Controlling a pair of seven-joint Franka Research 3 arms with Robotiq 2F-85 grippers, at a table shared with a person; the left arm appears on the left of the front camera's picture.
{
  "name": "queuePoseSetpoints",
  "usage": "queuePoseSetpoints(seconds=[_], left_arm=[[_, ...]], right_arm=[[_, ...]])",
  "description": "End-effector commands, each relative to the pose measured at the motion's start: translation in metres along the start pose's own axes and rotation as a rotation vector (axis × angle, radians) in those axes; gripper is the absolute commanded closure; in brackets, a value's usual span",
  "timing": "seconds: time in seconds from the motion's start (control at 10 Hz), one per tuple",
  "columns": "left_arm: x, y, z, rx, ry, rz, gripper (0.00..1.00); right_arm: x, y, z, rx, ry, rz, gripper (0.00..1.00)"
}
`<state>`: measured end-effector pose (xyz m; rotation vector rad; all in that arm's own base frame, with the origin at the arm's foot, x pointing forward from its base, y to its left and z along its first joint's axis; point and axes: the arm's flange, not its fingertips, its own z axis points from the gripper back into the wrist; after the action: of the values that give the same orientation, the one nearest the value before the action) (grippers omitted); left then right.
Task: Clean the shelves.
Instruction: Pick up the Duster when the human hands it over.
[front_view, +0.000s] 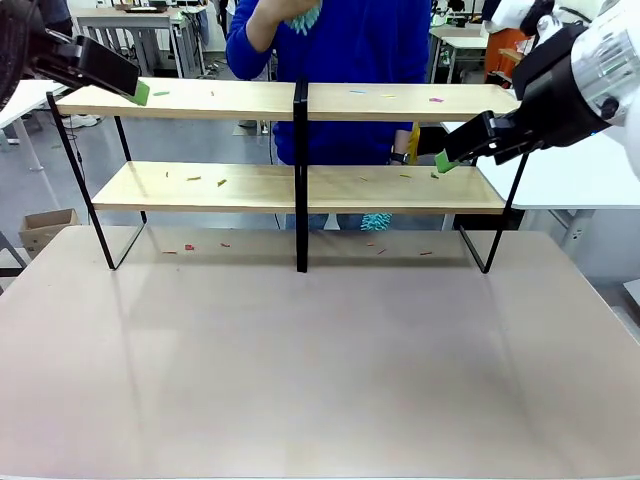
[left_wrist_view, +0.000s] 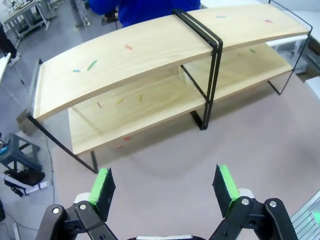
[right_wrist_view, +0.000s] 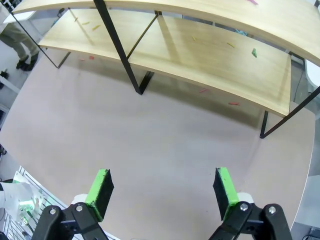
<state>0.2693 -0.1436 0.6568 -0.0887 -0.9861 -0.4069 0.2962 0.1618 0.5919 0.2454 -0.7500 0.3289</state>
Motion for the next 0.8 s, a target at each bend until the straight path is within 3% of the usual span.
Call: queuePoseSetpoints(seconds=[0.0, 0.1, 0.5, 0.7], left_arm=[[0.001, -0.001, 0.0, 0.029, 0.05, 0.046, 0.0], [0.0, 0.0, 0.0, 0.0, 0.0, 0.0, 0.0], [-0.001, 0.001, -0.001, 0.003, 0.012, 0.004, 0.0], [-0.013, -0.003, 0.01, -0.062, -0.093, -0.097, 0.0]], right_arm=[[-0.013, 0.002, -0.004, 0.025, -0.014, -0.023, 0.0], [-0.012, 0.003, -0.002, 0.025, -0.016, -0.019, 0.0], [-0.013, 0.006, 0.0, 0.025, -0.022, -0.011, 0.0], [-0.013, 0.004, 0.0, 0.023, -0.009, -0.014, 0.0]])
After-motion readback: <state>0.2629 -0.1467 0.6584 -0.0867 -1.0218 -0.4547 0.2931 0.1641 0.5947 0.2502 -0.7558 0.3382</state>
